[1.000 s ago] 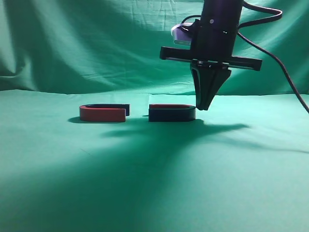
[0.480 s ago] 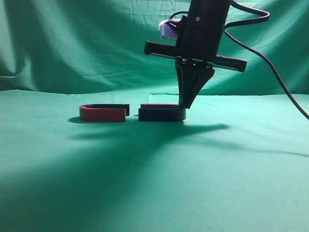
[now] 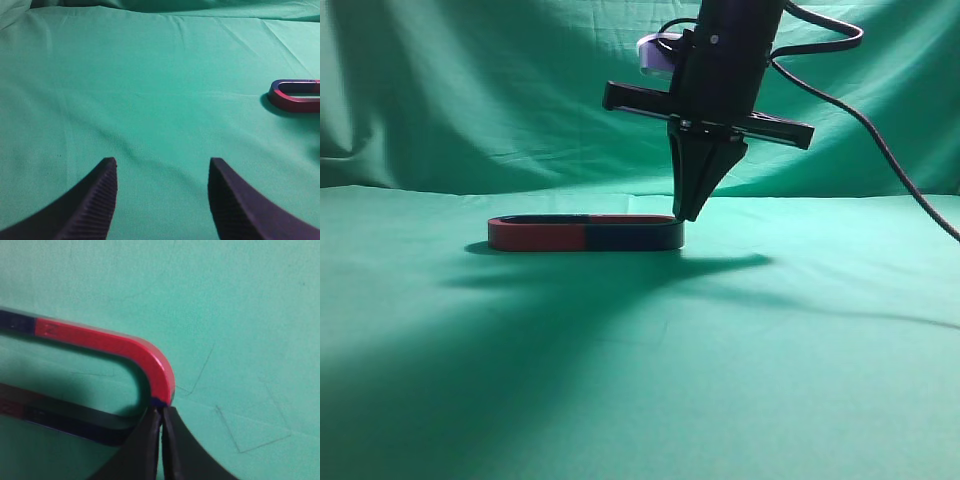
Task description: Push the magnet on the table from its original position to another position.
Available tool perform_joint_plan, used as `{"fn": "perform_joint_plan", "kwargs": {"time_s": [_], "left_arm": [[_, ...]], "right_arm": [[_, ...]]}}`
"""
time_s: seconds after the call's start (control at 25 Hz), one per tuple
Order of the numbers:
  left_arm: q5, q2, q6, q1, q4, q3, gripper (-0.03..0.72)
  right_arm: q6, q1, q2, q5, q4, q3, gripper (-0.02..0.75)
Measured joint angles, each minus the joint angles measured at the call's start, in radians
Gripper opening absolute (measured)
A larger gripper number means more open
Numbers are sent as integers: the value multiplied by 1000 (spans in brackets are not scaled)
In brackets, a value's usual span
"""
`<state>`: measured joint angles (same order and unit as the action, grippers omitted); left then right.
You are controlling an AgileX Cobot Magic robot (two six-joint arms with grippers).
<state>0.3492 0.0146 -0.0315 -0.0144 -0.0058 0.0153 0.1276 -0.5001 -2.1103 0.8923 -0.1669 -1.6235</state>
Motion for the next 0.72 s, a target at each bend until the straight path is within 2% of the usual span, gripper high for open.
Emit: {"fn": "perform_joint_plan", "kwargs": {"time_s": [0.28,0.48,0.72], "left_arm": [[0,0,0,0,0,0,372],[0,0,0,0,0,0,372],[0,0,0,0,0,0,372]], "right_arm": [[0,0,5,45,-3,-36,0],[0,0,132,107,18,-95,0],[32,0,355,241,137,-99,0]]}}
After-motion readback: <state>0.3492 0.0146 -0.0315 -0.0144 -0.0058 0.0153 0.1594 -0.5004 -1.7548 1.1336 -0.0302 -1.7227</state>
